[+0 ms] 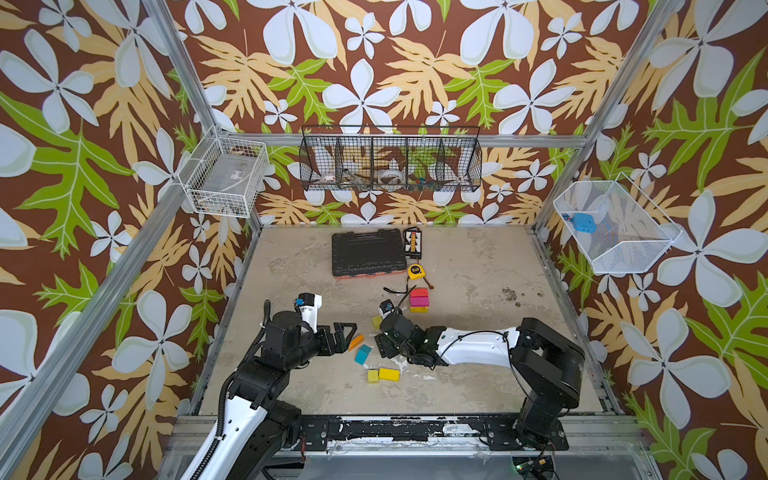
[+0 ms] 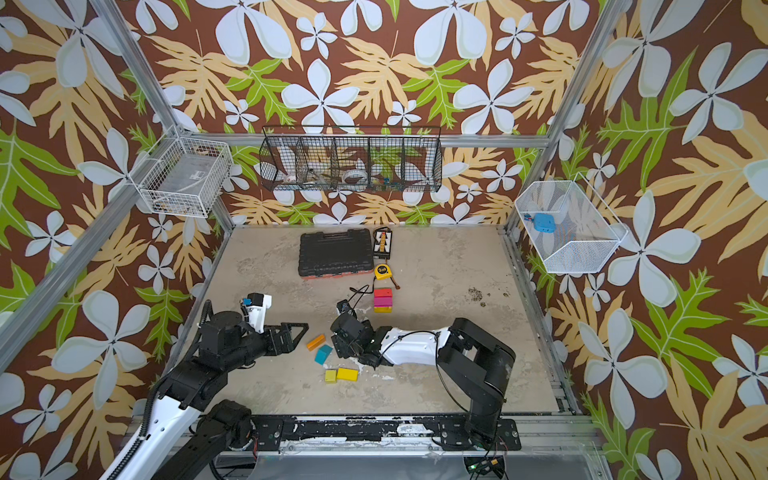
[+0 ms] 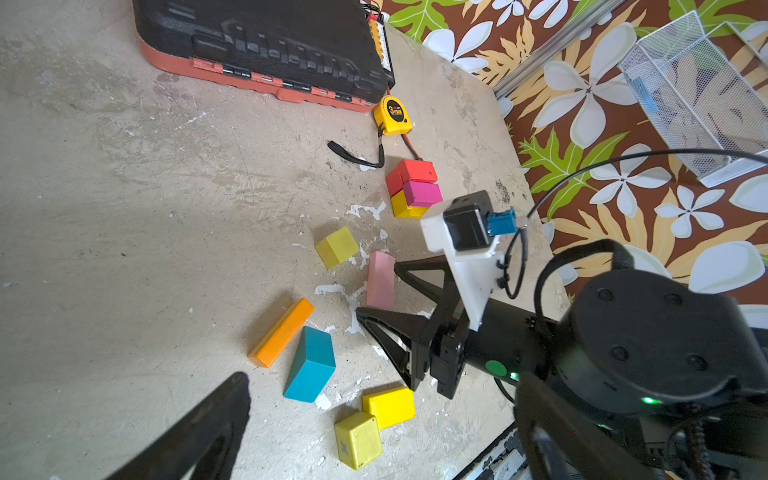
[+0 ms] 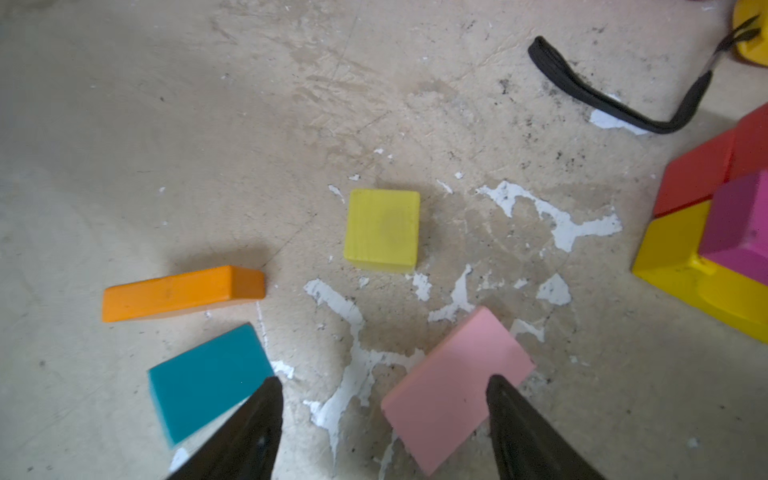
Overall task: Build the wood block tower
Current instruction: 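Raise the right gripper and move it over the pink block, then lower the open right gripper around the pink block and close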
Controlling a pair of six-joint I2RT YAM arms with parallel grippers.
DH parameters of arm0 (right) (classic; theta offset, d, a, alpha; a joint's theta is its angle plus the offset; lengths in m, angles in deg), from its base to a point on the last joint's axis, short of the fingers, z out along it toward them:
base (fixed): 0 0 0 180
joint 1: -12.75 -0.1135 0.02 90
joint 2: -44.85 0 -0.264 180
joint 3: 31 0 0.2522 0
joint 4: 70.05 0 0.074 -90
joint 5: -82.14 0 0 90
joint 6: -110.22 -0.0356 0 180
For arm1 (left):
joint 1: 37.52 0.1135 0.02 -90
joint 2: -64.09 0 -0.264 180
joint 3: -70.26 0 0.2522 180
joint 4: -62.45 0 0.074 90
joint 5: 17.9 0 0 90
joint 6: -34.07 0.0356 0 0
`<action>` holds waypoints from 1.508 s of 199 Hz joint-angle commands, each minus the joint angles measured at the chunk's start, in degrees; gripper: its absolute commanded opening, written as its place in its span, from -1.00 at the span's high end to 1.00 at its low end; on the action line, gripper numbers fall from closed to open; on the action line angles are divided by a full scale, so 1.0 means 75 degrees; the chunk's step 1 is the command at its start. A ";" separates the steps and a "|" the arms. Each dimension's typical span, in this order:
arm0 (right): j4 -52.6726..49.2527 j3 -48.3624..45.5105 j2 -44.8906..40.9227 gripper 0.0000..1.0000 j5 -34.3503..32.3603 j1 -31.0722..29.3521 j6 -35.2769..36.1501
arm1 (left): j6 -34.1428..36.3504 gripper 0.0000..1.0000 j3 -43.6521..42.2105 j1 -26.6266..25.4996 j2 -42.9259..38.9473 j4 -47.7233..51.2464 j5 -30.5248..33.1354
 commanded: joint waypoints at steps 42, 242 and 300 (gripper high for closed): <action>-0.0292 0.0415 0.0623 -0.66 0.0011 0.0266 0.0561 | 0.0031 -1.00 -0.0001 -0.0002 0.0006 -0.0174 0.0030; -0.1152 0.0232 0.0416 -0.51 -0.0808 -0.0057 -0.0492 | 0.0027 -1.00 -0.0002 0.0000 0.0001 -0.0170 0.0030; -0.1297 0.0124 0.0422 -0.31 -0.0914 -0.0046 -0.0675 | 0.0017 -1.00 -0.0002 -0.0003 0.0020 -0.0170 0.0030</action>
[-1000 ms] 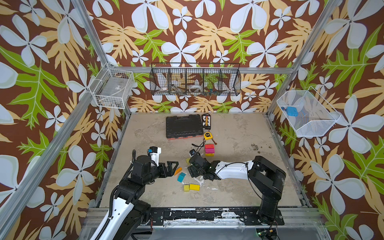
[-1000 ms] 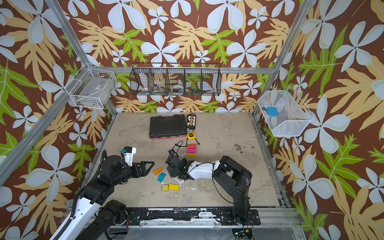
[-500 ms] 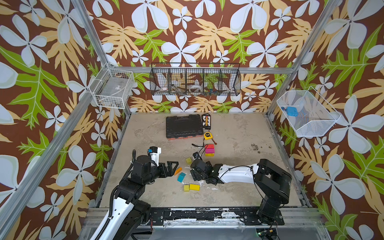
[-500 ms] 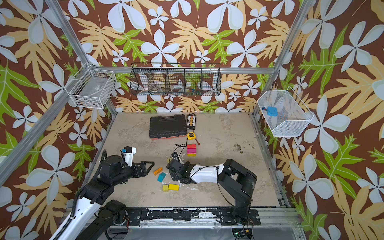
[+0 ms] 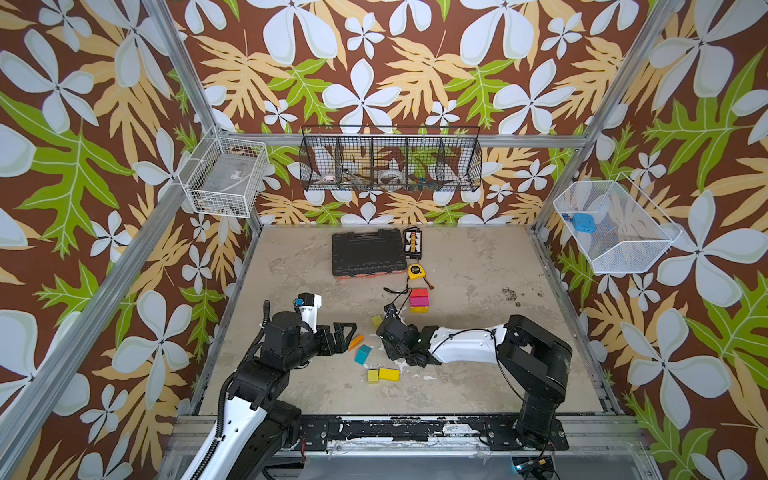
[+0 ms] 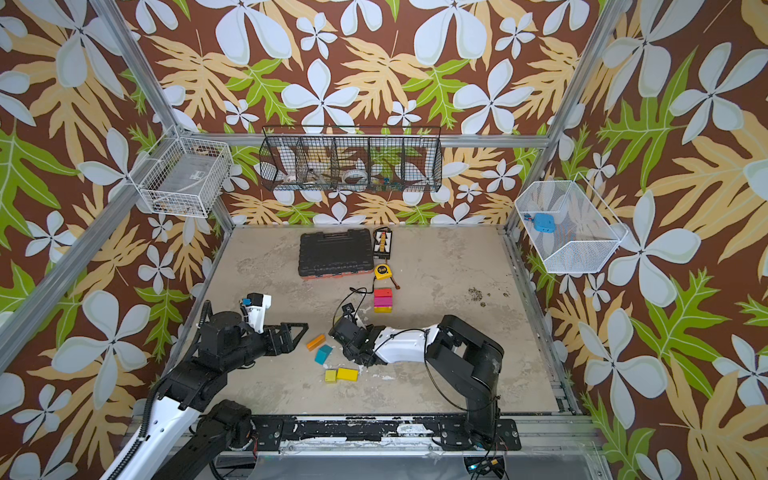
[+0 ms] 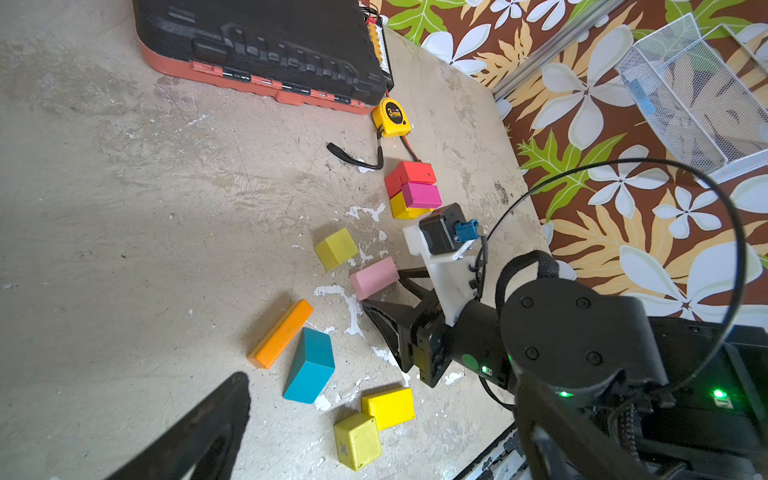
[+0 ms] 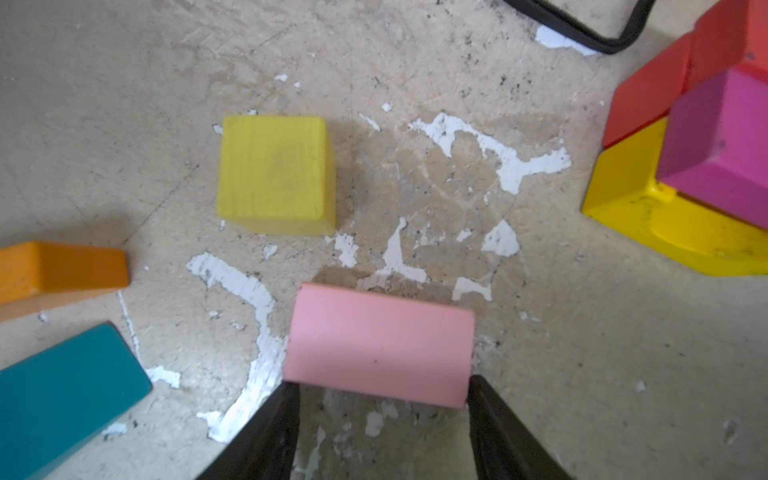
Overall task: Build the wood block tower
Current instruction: 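Lower the open right gripper around the pink block and close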
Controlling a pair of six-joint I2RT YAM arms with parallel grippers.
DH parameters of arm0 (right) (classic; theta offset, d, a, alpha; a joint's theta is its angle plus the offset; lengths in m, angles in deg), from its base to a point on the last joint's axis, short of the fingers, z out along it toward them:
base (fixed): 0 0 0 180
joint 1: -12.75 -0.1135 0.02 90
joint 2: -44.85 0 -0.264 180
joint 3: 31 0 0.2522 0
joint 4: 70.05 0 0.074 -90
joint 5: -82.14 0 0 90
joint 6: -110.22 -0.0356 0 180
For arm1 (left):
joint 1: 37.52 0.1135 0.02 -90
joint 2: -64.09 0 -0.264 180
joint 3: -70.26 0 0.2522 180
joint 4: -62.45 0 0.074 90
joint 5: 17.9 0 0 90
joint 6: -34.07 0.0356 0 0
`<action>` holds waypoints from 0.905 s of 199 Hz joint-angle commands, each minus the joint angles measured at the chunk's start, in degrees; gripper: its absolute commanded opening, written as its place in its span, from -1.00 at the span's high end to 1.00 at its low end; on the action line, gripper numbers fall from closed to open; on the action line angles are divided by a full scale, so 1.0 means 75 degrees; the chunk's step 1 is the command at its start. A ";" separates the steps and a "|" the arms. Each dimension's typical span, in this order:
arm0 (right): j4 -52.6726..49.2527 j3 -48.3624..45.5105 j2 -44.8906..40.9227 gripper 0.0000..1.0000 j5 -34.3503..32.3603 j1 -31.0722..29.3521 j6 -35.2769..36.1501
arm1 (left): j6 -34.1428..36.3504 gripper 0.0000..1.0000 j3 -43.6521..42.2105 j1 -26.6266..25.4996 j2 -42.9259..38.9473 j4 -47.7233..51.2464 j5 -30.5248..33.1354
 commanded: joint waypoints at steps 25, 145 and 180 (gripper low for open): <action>-0.0282 -0.0070 0.0047 -0.35 -0.0092 0.0029 -0.0034 | 0.0008 -1.00 -0.0013 0.0000 -0.0059 -0.0174 0.0057; -0.0031 -0.0103 0.0363 -0.30 0.0439 0.0847 0.0040 | 0.0016 -1.00 -0.0014 0.0000 0.0010 -0.0188 0.0034; -0.0179 -0.0031 0.0301 -0.12 0.0376 0.0815 0.0034 | 0.0029 -1.00 -0.0014 -0.0001 0.0039 -0.0176 0.0018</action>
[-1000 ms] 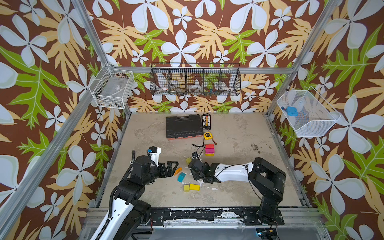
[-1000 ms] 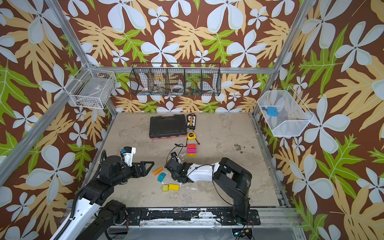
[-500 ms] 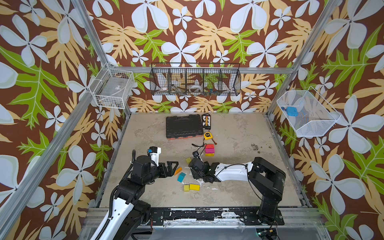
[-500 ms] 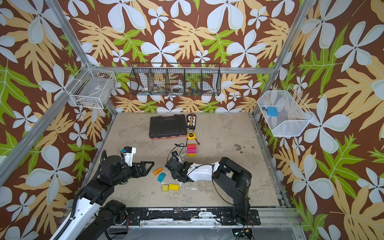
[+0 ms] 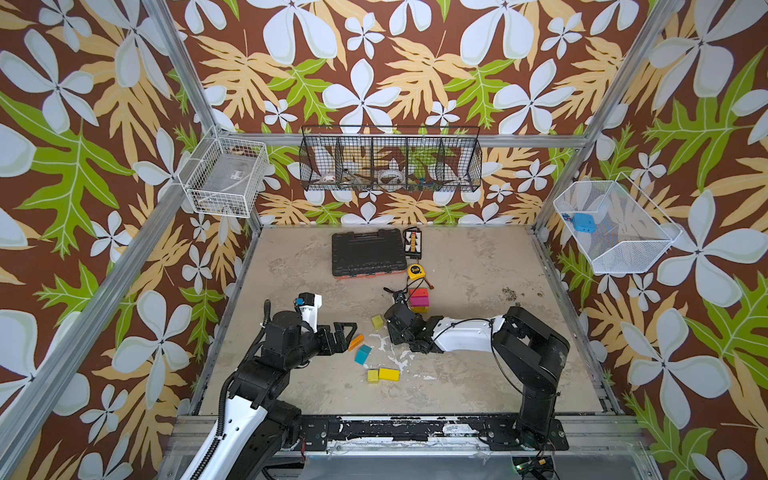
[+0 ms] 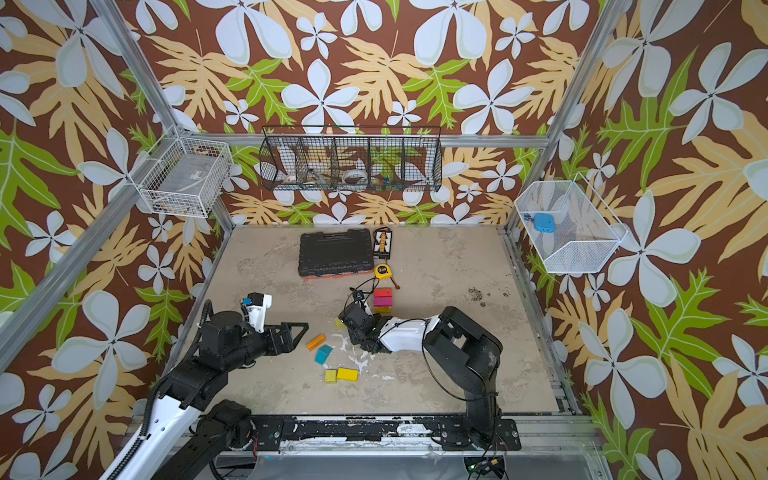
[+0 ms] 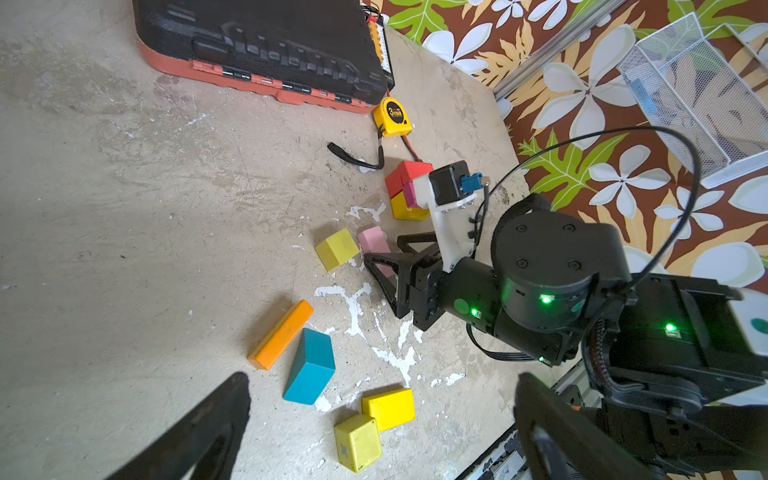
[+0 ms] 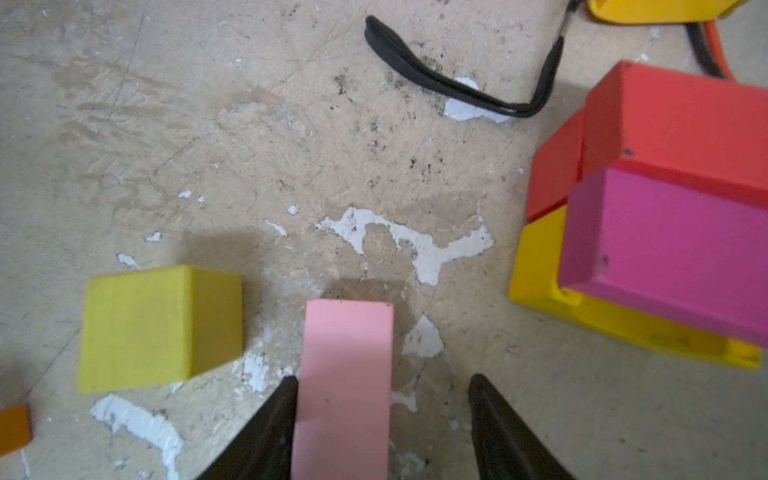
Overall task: Build the wood block tower
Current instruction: 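Lower the open right gripper around the pink block and close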
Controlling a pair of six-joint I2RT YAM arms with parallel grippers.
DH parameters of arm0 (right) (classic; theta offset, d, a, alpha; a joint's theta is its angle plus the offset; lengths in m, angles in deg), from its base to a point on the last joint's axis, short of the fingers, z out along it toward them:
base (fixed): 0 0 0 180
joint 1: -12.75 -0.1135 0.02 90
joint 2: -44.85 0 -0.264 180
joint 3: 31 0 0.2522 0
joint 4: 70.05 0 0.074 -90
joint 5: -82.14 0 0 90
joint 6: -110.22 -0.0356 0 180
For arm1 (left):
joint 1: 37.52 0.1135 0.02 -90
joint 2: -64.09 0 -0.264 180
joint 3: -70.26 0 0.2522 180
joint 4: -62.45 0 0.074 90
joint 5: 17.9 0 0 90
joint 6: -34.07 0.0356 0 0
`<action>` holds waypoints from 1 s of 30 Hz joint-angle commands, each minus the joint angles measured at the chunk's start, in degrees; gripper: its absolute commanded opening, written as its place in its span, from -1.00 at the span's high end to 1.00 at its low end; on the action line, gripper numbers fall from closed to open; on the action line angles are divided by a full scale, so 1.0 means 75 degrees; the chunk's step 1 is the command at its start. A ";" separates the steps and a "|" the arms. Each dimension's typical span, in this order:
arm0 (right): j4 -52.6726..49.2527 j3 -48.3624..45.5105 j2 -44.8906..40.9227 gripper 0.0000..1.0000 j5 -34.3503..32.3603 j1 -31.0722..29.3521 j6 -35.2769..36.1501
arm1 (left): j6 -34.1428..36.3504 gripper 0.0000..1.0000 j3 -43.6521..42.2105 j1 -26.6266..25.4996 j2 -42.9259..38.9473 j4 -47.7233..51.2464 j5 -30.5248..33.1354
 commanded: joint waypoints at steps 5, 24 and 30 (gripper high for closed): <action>-0.1159 0.0154 0.0058 0.00 0.0079 -0.0163 0.0092 | 0.0014 -1.00 -0.0002 0.0000 -0.0034 -0.0136 0.0024; -0.1663 0.0283 -0.0419 0.51 -0.0121 -0.0188 0.0005 | 0.0010 -1.00 -0.0002 -0.0001 -0.0075 -0.0135 0.0035; -0.1678 -0.0013 -0.1137 0.57 -0.0236 -0.0200 -0.0080 | 0.0041 -1.00 -0.0002 -0.0004 -0.0039 -0.0135 -0.0021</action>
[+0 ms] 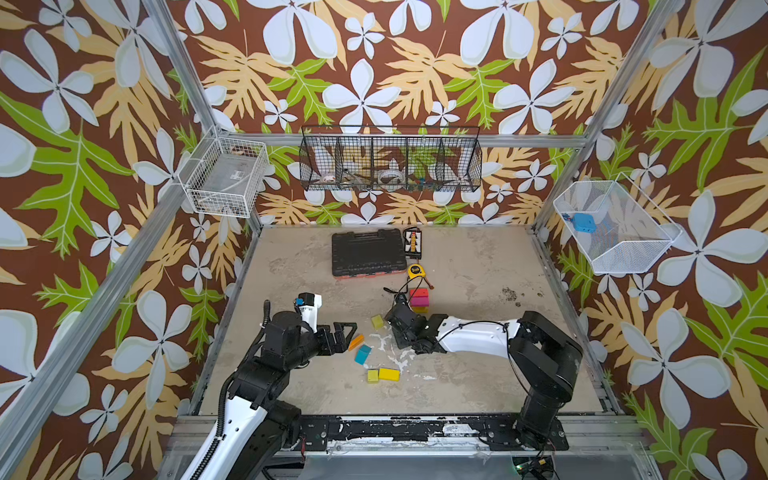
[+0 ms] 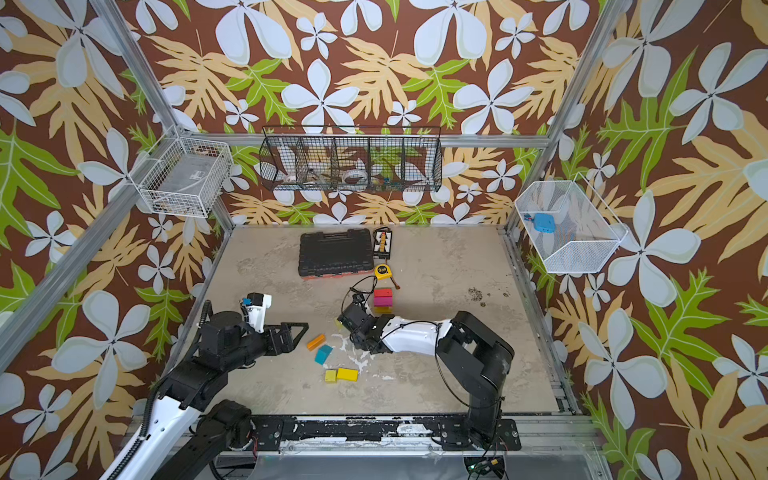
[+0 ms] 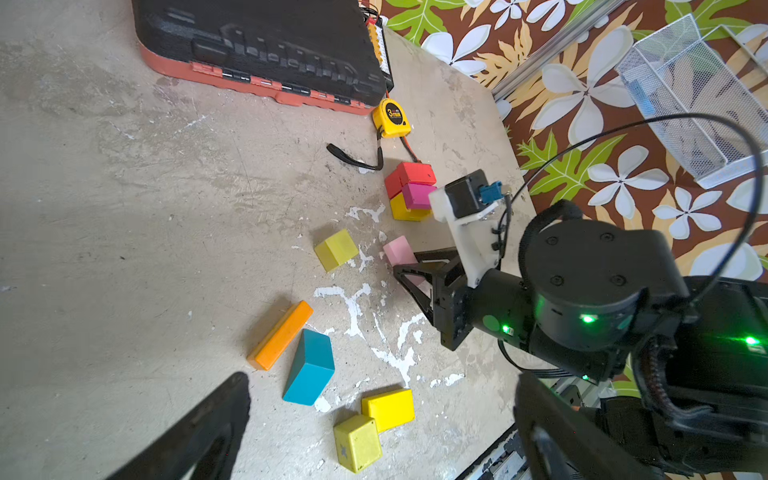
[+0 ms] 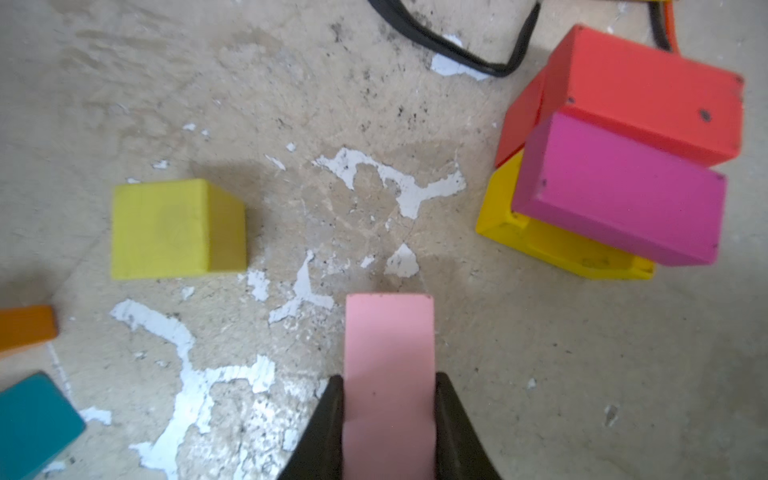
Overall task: Build the wood block tower
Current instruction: 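Lower the open right gripper around the pink block and close, then lift the pink block and carry it toward the stack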
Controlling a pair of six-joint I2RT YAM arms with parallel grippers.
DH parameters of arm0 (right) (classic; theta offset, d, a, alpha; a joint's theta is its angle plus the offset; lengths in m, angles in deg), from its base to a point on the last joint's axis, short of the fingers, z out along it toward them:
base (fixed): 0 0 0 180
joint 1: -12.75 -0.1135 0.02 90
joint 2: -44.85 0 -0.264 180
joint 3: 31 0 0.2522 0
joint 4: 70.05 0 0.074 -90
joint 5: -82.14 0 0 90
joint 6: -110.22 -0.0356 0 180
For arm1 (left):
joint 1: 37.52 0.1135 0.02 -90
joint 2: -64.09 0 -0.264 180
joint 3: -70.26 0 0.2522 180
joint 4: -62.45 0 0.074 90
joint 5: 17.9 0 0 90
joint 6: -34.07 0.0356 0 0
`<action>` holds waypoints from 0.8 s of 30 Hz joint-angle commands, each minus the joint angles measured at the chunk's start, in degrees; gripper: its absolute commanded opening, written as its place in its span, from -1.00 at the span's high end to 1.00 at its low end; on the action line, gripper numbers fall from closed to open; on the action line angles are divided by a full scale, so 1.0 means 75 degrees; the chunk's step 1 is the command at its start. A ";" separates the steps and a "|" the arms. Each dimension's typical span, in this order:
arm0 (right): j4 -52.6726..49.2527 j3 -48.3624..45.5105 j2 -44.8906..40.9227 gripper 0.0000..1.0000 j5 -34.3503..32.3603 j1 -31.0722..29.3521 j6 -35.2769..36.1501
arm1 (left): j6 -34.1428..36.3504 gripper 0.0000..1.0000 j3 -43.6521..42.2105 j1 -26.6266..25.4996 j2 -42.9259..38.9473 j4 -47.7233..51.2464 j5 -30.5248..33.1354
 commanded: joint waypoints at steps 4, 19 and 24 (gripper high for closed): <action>-0.0264 -0.0304 -0.0837 0.59 -0.0366 -0.0011 -0.0124 | 0.0025 -1.00 -0.0003 -0.0007 -0.0053 -0.0144 -0.0006; -0.0486 -0.0477 -0.2326 0.70 -0.0847 0.0347 -0.0080 | 0.0033 -1.00 -0.0014 -0.0001 -0.0083 -0.0144 -0.0015; -0.0331 -0.0516 -0.2614 0.73 -0.0577 0.0849 -0.0174 | 0.0038 -1.00 -0.0014 -0.0005 -0.0059 -0.0156 -0.0061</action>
